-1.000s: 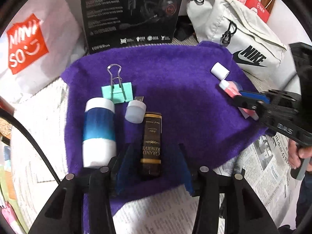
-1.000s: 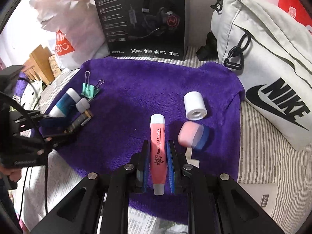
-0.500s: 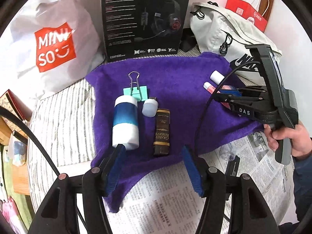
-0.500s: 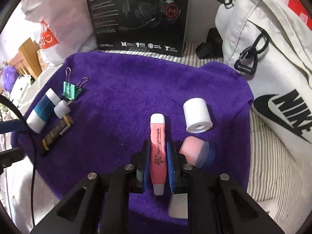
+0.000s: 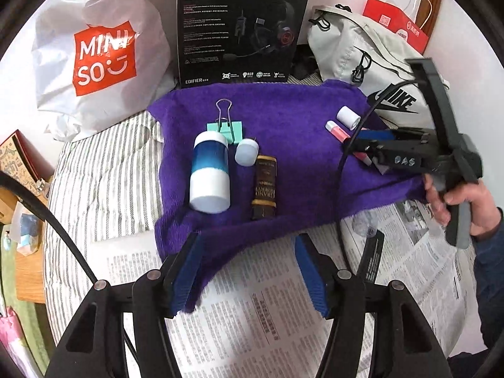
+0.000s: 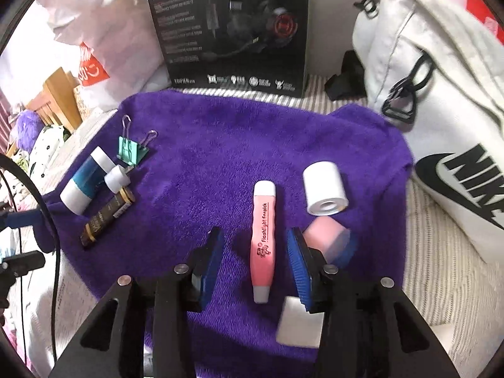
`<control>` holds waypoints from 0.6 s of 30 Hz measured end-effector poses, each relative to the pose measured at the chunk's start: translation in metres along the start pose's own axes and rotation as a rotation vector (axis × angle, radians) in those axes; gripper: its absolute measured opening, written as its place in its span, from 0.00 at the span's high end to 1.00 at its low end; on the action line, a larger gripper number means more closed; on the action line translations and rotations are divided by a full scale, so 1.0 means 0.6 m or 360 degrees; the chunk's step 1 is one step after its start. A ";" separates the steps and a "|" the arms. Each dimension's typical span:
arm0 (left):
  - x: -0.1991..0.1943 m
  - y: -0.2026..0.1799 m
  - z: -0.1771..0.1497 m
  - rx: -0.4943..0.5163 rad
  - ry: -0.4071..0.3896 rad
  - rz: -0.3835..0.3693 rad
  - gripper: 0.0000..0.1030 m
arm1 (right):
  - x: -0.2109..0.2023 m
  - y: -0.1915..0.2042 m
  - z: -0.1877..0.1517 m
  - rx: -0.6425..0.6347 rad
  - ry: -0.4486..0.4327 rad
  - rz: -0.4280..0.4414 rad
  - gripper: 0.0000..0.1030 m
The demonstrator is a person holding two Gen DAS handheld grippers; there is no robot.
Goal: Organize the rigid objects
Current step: 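Lay the pink highlighter on the towel and open the right tool, then withdraw the right tool while left tool reaches the black tube on the newspaper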
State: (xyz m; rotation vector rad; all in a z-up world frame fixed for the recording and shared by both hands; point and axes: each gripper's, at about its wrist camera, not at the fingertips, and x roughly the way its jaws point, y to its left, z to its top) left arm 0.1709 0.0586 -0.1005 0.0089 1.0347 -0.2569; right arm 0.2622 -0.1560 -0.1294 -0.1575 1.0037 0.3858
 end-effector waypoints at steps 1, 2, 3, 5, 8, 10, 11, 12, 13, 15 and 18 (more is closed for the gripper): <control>-0.001 -0.001 -0.004 -0.0001 0.0002 -0.0004 0.43 | -0.009 0.000 -0.001 0.0000 -0.0011 0.0000 0.59; -0.002 -0.001 -0.008 0.0000 0.0004 -0.0008 0.43 | -0.020 0.001 -0.002 -0.0002 -0.0026 -0.0004 0.59; -0.002 -0.003 -0.013 0.0002 0.0006 -0.0012 0.43 | -0.033 0.003 -0.005 -0.0006 -0.0041 -0.0009 0.59; -0.003 -0.009 -0.023 0.0008 0.0018 -0.0022 0.43 | -0.058 0.005 -0.013 -0.0007 -0.0060 -0.0023 0.59; 0.001 -0.029 -0.035 0.0065 0.0038 -0.0051 0.43 | -0.095 0.004 -0.032 0.0005 -0.0101 -0.0035 0.59; 0.004 -0.046 -0.040 0.0120 0.0046 -0.0044 0.43 | -0.116 -0.006 -0.041 0.0026 -0.0118 -0.0047 0.59; 0.005 -0.054 -0.042 0.0135 0.0051 -0.0053 0.43 | -0.127 -0.011 -0.048 0.0041 -0.0118 -0.0056 0.59; 0.006 -0.058 -0.044 0.0141 0.0052 -0.0066 0.43 | -0.140 -0.019 -0.057 0.0058 -0.0123 -0.0067 0.59; 0.006 -0.065 -0.046 0.0147 0.0051 -0.0089 0.43 | -0.147 -0.024 -0.063 0.0072 -0.0132 -0.0076 0.59; 0.010 -0.085 -0.049 0.0176 0.0056 -0.0141 0.43 | -0.165 -0.038 -0.079 0.0102 -0.0138 -0.0092 0.59; 0.019 -0.119 -0.052 0.0244 0.0057 -0.0172 0.43 | -0.192 -0.064 -0.110 0.0174 -0.0150 -0.0122 0.59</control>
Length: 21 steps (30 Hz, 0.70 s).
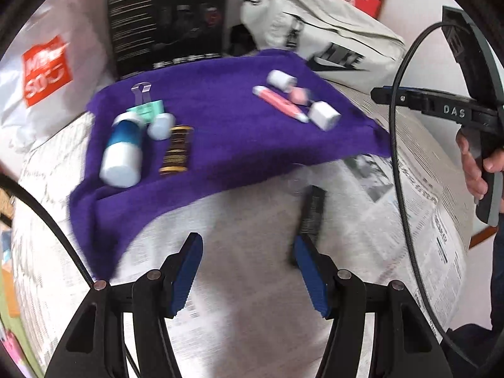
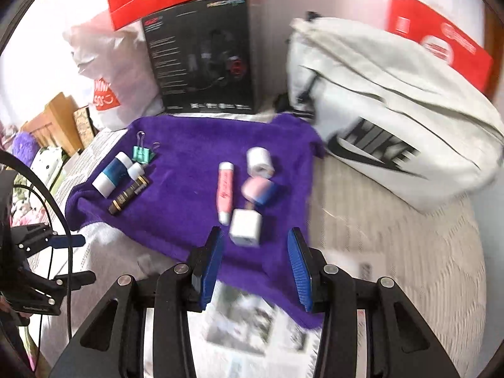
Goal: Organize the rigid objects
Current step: 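Withdraw the right tool while left tool reaches the black tube on the newspaper, then grasp the black tube with the left tool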
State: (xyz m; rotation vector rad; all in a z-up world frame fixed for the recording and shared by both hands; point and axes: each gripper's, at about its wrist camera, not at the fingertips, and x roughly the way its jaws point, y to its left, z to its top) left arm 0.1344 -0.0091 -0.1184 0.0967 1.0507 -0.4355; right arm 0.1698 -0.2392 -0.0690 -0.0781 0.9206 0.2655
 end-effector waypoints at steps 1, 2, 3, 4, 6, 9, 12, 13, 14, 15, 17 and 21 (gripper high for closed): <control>0.006 -0.009 0.001 0.0019 0.0007 -0.0009 0.43 | -0.006 -0.008 -0.006 0.0020 0.0001 -0.0002 0.59; 0.013 -0.017 0.002 0.0036 0.0016 -0.0005 0.43 | -0.011 -0.015 -0.013 0.0039 0.0005 -0.0004 0.59; 0.021 -0.025 0.003 0.0053 0.0028 0.0009 0.43 | -0.015 -0.020 -0.019 0.0053 0.0008 -0.0009 0.59; 0.029 -0.033 0.005 0.0068 0.0043 0.0007 0.43 | -0.020 -0.026 -0.026 0.0066 0.0010 -0.0015 0.59; 0.043 -0.048 0.007 0.0109 0.0062 -0.0006 0.43 | -0.031 -0.036 -0.041 0.0081 0.0013 -0.0028 0.59; 0.055 -0.064 0.008 0.0166 0.0096 0.0013 0.43 | -0.047 -0.048 -0.059 0.0096 0.0010 -0.0038 0.59; 0.063 -0.074 0.011 0.0209 0.0106 0.0050 0.43 | -0.057 -0.058 -0.076 0.0113 0.0004 -0.0044 0.59; 0.065 -0.078 0.011 0.0235 0.0108 0.0068 0.43 | -0.058 -0.061 -0.080 0.0123 0.0005 -0.0041 0.59; 0.065 -0.079 0.011 0.0249 0.0110 0.0075 0.44 | -0.059 -0.065 -0.085 0.0139 0.0005 -0.0034 0.59; 0.066 -0.080 0.012 0.0251 0.0116 0.0065 0.48 | -0.060 -0.068 -0.088 0.0149 0.0006 -0.0030 0.59; 0.065 -0.079 0.013 0.0238 0.0112 0.0070 0.61 | -0.060 -0.071 -0.096 0.0158 0.0018 -0.0022 0.59; 0.066 -0.076 0.015 0.0217 0.0134 0.0016 0.77 | -0.058 -0.065 -0.107 0.0135 0.0035 -0.0015 0.59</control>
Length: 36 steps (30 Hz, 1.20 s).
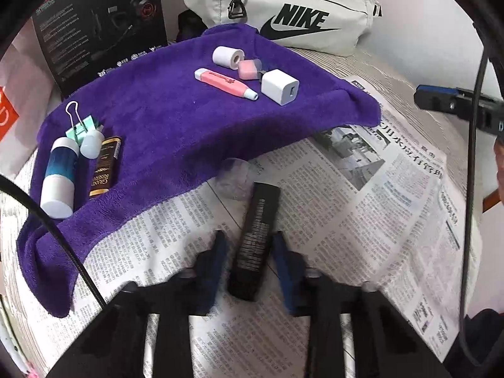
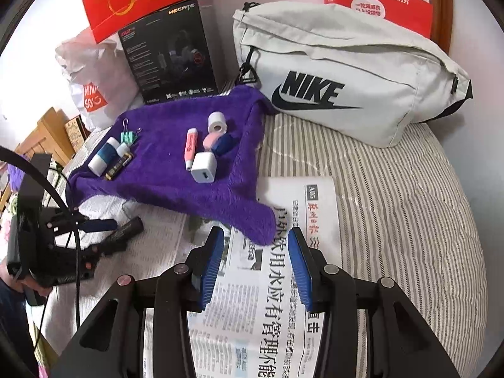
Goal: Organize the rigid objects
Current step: 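Grasp the black tube with the left tool, then lift the black tube with left tool while right tool grasps the clear plastic cup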
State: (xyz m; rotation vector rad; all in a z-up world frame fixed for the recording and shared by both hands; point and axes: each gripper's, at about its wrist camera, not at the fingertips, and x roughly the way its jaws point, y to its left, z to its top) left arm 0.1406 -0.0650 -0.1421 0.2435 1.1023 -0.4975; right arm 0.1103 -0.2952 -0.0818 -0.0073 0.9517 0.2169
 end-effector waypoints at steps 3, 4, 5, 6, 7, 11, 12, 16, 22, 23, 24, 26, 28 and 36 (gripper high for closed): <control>-0.001 -0.010 -0.003 0.0050 0.0014 0.0008 0.77 | 0.001 0.003 -0.007 0.0010 0.0009 0.0028 0.59; -0.002 -0.012 -0.004 0.0052 0.0017 0.0015 0.77 | 0.002 0.004 -0.007 0.0008 0.0012 0.0033 0.59; -0.002 -0.012 -0.003 0.0047 0.0021 0.0019 0.76 | 0.004 0.006 -0.008 0.0003 0.0012 0.0036 0.59; -0.002 -0.011 -0.002 0.0035 0.0024 0.0015 0.76 | 0.006 0.010 -0.010 0.0000 0.0019 0.0040 0.59; -0.002 -0.011 -0.001 0.0032 0.0024 0.0013 0.76 | 0.007 0.011 -0.010 0.0000 0.0026 0.0044 0.59; 0.000 -0.016 0.002 0.0054 0.0031 0.0023 0.75 | 0.012 0.024 -0.013 -0.0019 0.0039 0.0070 0.59; 0.002 -0.016 0.003 0.0054 0.0029 0.0023 0.75 | 0.013 0.026 -0.013 -0.0023 0.0043 0.0076 0.59; 0.005 -0.016 0.009 0.0033 0.0019 0.0009 0.75 | 0.023 0.040 -0.017 -0.0049 0.0073 0.0090 0.59; -0.003 -0.004 0.003 -0.0027 -0.0004 0.0022 0.77 | 0.029 0.047 -0.020 -0.0053 0.0091 0.0103 0.59; -0.005 0.000 0.000 -0.0041 -0.0007 0.0026 0.77 | 0.031 0.048 -0.020 -0.0050 0.0092 0.0108 0.59; -0.010 0.007 -0.009 -0.0069 -0.0010 0.0020 0.78 | 0.031 0.049 -0.020 -0.0048 0.0093 0.0114 0.59; -0.020 0.020 -0.023 -0.0127 -0.0021 0.0029 0.78 | 0.037 0.057 -0.018 -0.0057 0.0102 0.0133 0.59; -0.032 0.036 -0.042 -0.0187 -0.0026 0.0036 0.78 | 0.043 0.070 -0.016 -0.0084 0.0108 0.0146 0.59; -0.061 0.084 -0.105 -0.0337 -0.0023 0.0120 0.78 | 0.077 0.153 -0.007 -0.0214 0.0146 0.0276 0.59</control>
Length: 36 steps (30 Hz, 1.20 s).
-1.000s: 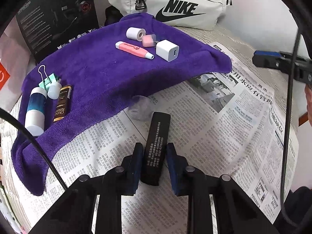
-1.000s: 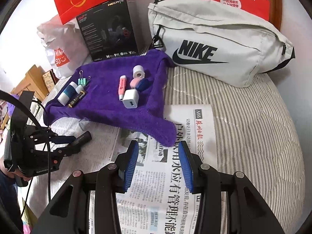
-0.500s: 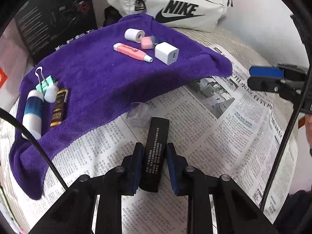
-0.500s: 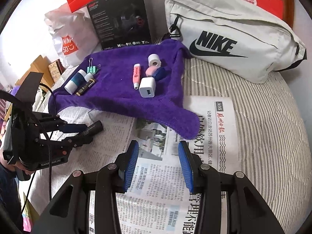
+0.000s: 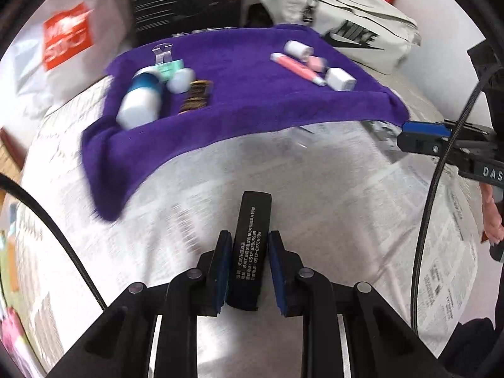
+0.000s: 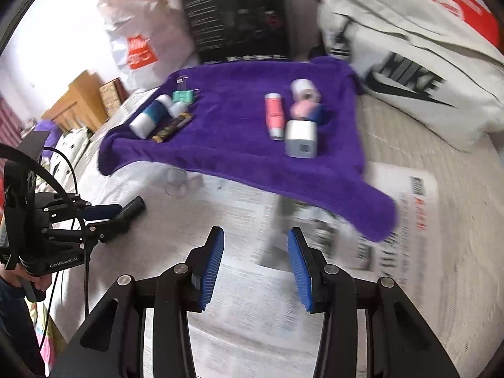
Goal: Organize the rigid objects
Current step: 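Lift the black tube with left tool while right tool grasps the clear plastic cup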
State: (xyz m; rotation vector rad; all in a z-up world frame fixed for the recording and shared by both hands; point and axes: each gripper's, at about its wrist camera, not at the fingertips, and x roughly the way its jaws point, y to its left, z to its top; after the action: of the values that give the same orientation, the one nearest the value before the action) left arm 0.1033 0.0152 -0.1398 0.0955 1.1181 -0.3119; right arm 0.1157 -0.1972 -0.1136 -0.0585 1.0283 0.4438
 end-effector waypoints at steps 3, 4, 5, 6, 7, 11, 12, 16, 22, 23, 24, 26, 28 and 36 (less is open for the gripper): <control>-0.008 0.024 -0.016 -0.0053 -0.0007 0.0009 0.78 | 0.020 0.032 0.007 -0.0053 0.0026 0.0062 0.59; -0.010 0.031 -0.019 -0.0070 -0.0010 0.0008 0.78 | 0.029 0.048 0.009 -0.0079 0.0032 0.0090 0.59; -0.012 0.038 -0.022 -0.0092 -0.0014 0.0007 0.78 | 0.038 0.063 0.012 -0.0107 0.0044 0.0113 0.59; -0.013 0.040 -0.023 -0.0109 -0.0018 -0.0001 0.78 | 0.044 0.073 0.014 -0.0125 0.0049 0.0126 0.59; -0.014 0.044 -0.026 -0.0124 -0.0025 -0.0015 0.78 | 0.050 0.088 0.016 -0.0146 0.0047 0.0150 0.59; -0.015 0.054 -0.030 -0.0171 -0.0051 -0.0070 0.78 | 0.075 0.137 0.025 -0.0197 0.0060 0.0261 0.59; -0.015 0.055 -0.030 -0.0178 -0.0054 -0.0083 0.78 | 0.079 0.145 0.028 -0.0211 0.0057 0.0267 0.59; -0.019 0.064 -0.036 -0.0208 -0.0058 -0.0085 0.78 | 0.099 0.167 0.040 -0.0230 0.0039 0.0278 0.59; -0.027 0.085 -0.051 -0.0257 -0.0068 -0.0081 0.78 | 0.128 0.186 0.041 -0.0310 0.0057 0.0221 0.63; -0.027 0.086 -0.052 -0.0258 -0.0070 -0.0081 0.78 | 0.129 0.190 0.040 -0.0340 0.0053 0.0206 0.71; -0.028 0.088 -0.053 -0.0257 -0.0073 -0.0083 0.78 | 0.129 0.192 0.039 -0.0351 0.0052 0.0200 0.74; -0.028 0.089 -0.055 -0.0260 -0.0076 -0.0091 0.78 | 0.124 0.189 0.038 -0.0353 0.0040 0.0191 0.74; -0.028 0.089 -0.055 -0.0259 -0.0074 -0.0091 0.78 | 0.116 0.181 0.037 -0.0348 0.0033 0.0175 0.74; -0.022 0.078 -0.044 -0.0222 -0.0064 -0.0037 0.78 | 0.041 0.092 0.013 -0.0284 -0.0025 -0.0096 0.74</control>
State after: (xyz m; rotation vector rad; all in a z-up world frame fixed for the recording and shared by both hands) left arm 0.0887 0.0684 -0.1431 -0.0469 1.0986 -0.2550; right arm 0.1119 -0.1371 -0.1211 -0.2443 0.9668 0.4792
